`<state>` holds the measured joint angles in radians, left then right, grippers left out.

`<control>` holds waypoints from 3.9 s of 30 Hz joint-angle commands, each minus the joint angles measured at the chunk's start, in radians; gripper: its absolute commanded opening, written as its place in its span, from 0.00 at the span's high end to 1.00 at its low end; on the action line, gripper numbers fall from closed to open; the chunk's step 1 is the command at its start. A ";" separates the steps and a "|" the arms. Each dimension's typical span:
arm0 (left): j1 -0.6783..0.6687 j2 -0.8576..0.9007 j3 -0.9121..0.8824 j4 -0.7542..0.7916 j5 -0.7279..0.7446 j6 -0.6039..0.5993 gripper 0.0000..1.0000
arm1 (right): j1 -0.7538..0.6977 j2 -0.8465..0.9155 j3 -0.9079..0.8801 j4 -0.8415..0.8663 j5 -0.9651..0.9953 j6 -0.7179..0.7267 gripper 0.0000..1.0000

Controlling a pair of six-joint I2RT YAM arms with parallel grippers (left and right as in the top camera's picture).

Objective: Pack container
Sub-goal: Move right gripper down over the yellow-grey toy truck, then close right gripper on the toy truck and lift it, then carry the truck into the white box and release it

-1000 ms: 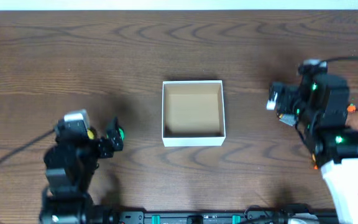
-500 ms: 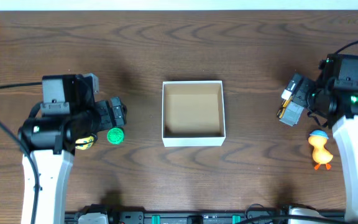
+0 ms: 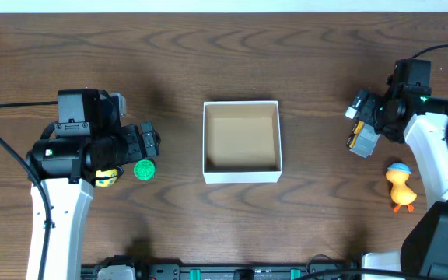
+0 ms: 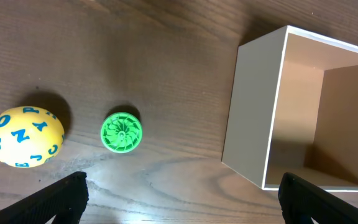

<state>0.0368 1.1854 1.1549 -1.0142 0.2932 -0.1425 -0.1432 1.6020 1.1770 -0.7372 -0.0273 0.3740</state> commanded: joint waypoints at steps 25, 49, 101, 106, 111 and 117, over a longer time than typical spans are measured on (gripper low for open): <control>0.002 -0.003 0.019 -0.024 0.013 -0.010 0.02 | -0.007 0.123 0.015 -0.028 0.130 0.172 0.11; 0.002 -0.003 0.019 -0.026 0.013 -0.010 0.02 | -0.007 0.193 0.014 -0.003 0.135 0.171 0.55; 0.002 -0.003 0.019 -0.026 0.013 -0.010 0.02 | 0.713 0.108 0.182 0.001 0.046 0.131 0.99; 0.002 -0.003 0.019 -0.025 0.013 -0.010 0.02 | 0.706 0.183 0.182 0.015 0.046 0.164 0.99; 0.002 -0.003 0.019 -0.029 0.013 -0.010 0.02 | 0.706 0.245 0.182 0.034 0.049 0.164 0.91; 0.002 -0.003 0.019 -0.033 0.013 -0.009 0.02 | 0.700 0.271 0.182 0.050 0.099 0.192 0.91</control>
<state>0.0368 1.1854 1.1549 -1.0420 0.2932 -0.1429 0.5591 1.8740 1.3525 -0.6971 0.0250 0.5278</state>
